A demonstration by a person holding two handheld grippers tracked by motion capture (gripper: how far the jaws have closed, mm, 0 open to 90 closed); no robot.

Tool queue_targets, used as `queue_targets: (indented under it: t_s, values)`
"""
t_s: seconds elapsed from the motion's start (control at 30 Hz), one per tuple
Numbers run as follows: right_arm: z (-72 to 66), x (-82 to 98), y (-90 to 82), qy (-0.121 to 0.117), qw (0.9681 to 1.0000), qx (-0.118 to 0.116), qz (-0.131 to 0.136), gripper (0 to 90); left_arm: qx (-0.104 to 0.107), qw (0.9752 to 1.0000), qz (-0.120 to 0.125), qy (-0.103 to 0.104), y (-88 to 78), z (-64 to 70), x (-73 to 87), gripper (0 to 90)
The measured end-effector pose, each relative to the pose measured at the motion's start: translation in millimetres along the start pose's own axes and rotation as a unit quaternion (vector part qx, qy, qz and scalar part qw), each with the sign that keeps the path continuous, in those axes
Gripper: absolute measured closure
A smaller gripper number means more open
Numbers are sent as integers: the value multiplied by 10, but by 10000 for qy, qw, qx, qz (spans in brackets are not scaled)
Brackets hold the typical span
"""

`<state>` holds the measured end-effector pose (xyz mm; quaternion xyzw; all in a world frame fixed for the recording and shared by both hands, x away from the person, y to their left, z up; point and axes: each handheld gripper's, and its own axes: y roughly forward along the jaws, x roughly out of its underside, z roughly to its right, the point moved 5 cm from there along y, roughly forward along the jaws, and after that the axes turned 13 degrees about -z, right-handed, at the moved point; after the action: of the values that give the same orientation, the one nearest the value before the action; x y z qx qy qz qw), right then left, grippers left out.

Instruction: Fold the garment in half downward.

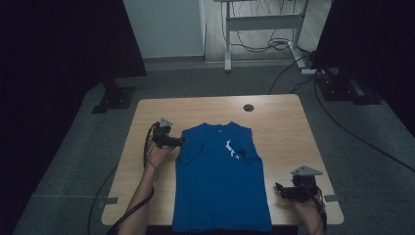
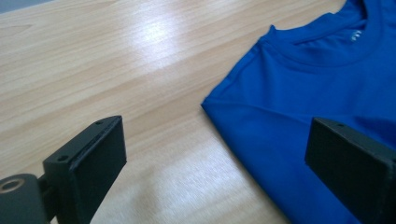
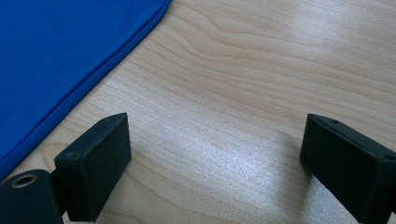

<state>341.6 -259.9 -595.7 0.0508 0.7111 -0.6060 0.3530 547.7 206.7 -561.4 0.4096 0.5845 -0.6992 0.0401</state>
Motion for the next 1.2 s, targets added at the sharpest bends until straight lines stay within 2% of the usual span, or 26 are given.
queue_targets:
  t_s: [0.3, 0.6, 0.77, 0.93, 1.2]
  values:
    - [0, 0, 0, 0, 10000, 0, 0, 86, -19, 9999, -81, -147, 124, -76, -58, 59]
    - [0, -1, 1, -1, 10000, -4, 1, 83, -108, 9996, -210, -178, 241, -119, -85, 59]
    - [-1, -1, 1, -8, 10000, -8, -2, 81, -237, 9986, -438, -192, 321, -175, -46, 59]
    - [-2, -1, 2, -21, 10000, -19, -6, 76, -111, 9988, -398, -264, 335, -203, -29, 53]
    - [2, -1, -1, -3, 10000, -39, -10, 80, -114, 9987, -430, -253, 319, -205, -2, 58]
